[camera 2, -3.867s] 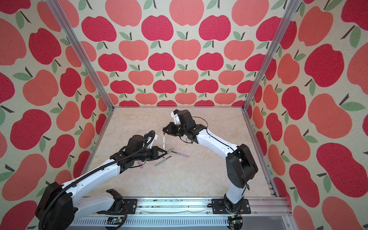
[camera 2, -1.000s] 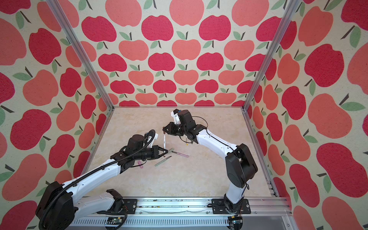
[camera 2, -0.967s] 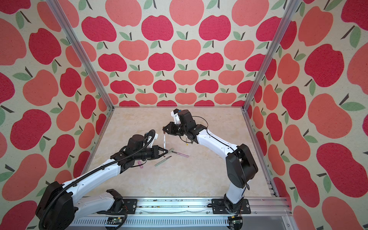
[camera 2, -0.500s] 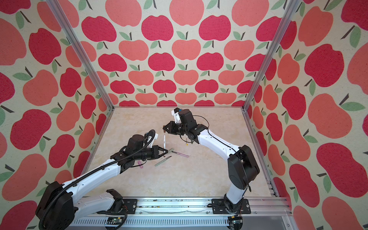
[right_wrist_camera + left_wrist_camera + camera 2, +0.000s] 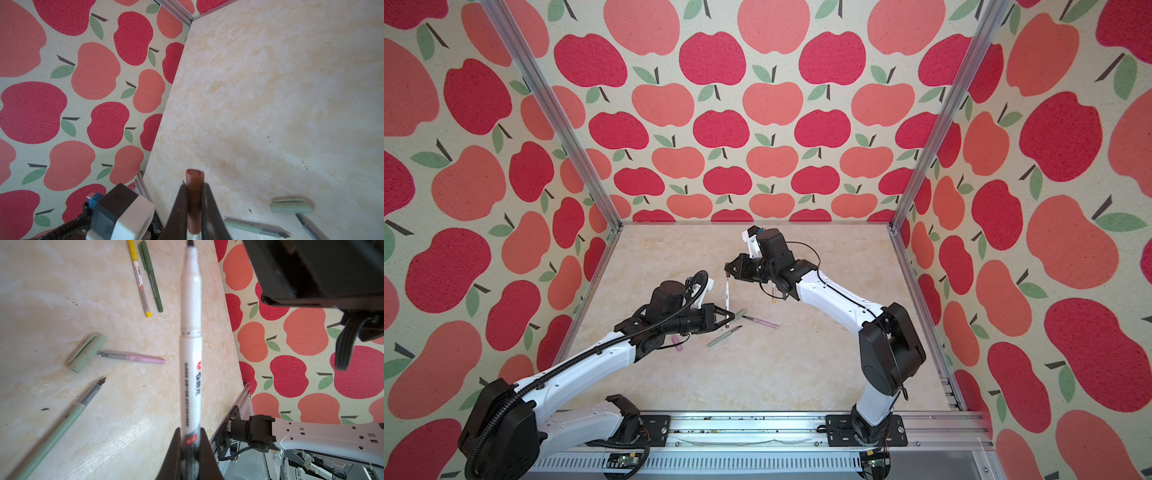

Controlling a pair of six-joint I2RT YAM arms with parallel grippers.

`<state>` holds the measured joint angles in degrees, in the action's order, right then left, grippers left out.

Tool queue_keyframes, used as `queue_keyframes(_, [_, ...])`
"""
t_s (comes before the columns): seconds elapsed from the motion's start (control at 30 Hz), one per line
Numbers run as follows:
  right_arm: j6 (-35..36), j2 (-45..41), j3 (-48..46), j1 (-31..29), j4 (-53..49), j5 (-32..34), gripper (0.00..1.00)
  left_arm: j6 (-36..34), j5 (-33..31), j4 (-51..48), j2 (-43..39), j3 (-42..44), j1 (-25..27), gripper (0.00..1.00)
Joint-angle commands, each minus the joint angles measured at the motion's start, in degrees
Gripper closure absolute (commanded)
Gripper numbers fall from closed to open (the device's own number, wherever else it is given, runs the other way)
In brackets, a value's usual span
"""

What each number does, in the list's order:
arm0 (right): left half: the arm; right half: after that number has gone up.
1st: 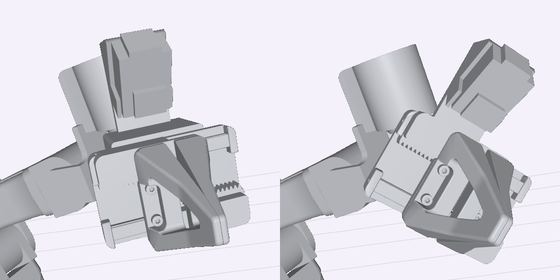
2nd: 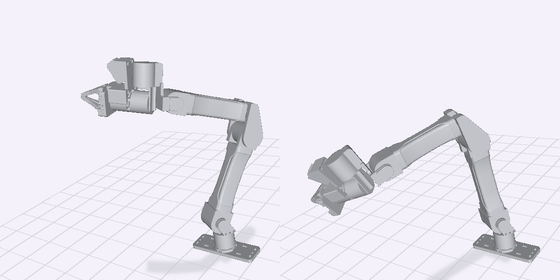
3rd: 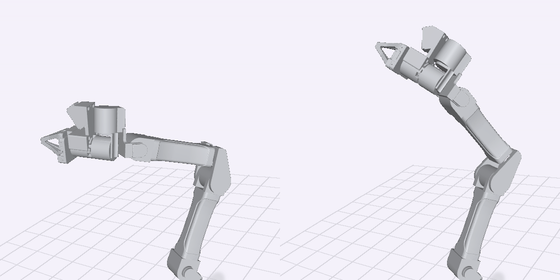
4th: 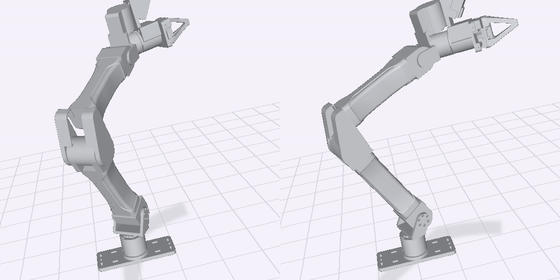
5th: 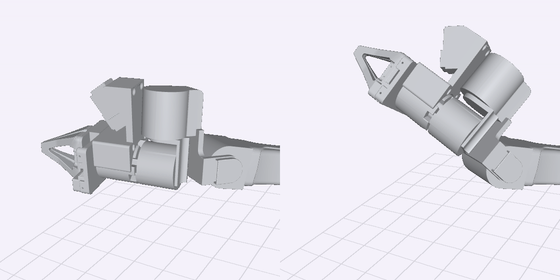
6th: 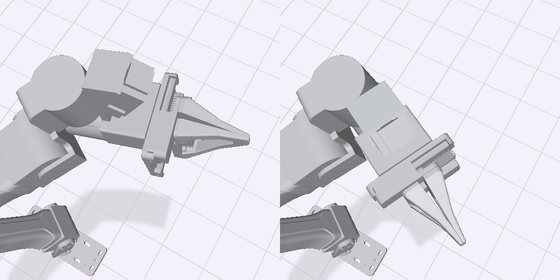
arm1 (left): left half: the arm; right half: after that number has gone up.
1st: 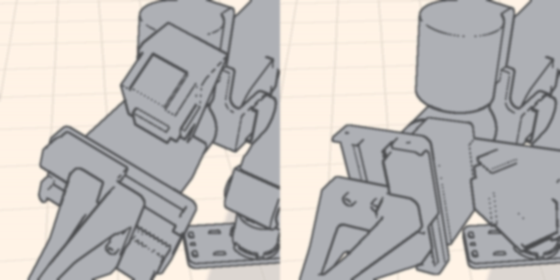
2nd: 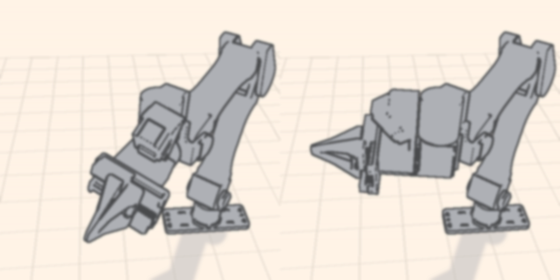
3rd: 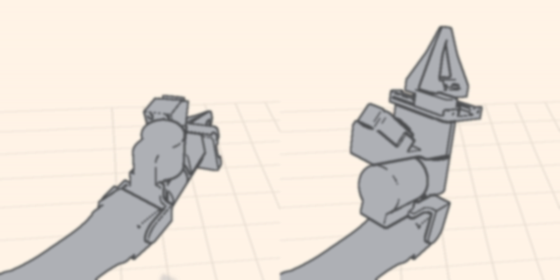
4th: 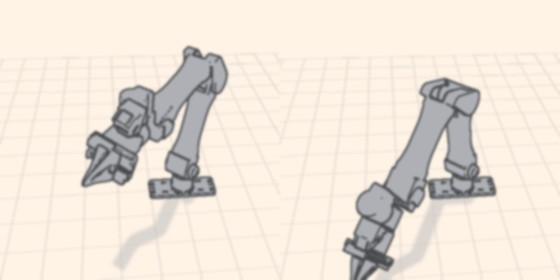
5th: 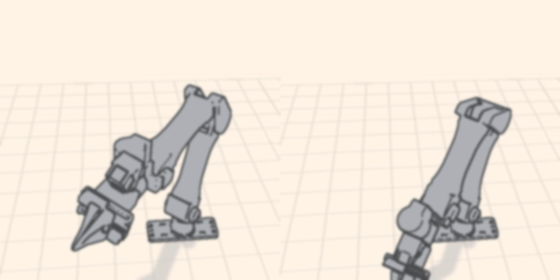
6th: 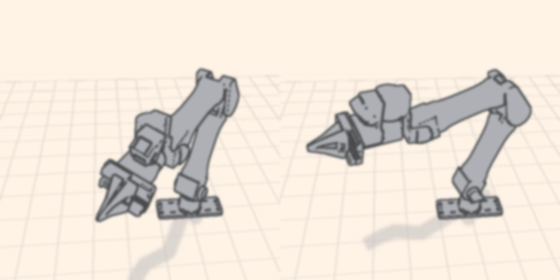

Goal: Insert the pens into the pen caps

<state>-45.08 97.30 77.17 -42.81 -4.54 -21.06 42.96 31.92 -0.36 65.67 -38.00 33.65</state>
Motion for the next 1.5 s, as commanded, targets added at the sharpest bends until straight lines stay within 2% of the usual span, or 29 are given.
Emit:
queue_keyframes(0.0, [0.57,-0.16,-0.42,-0.68,-0.30,0.52,0.95,0.19,0.08,0.01,-0.68,-0.74,0.29,1.00])
queue_keyframes(1.47, [0.60,-1.38,-1.89,-1.75,-0.73,0.46,0.96,0.19,-0.89,-0.34,-1.20,0.03,0.10,1.00])
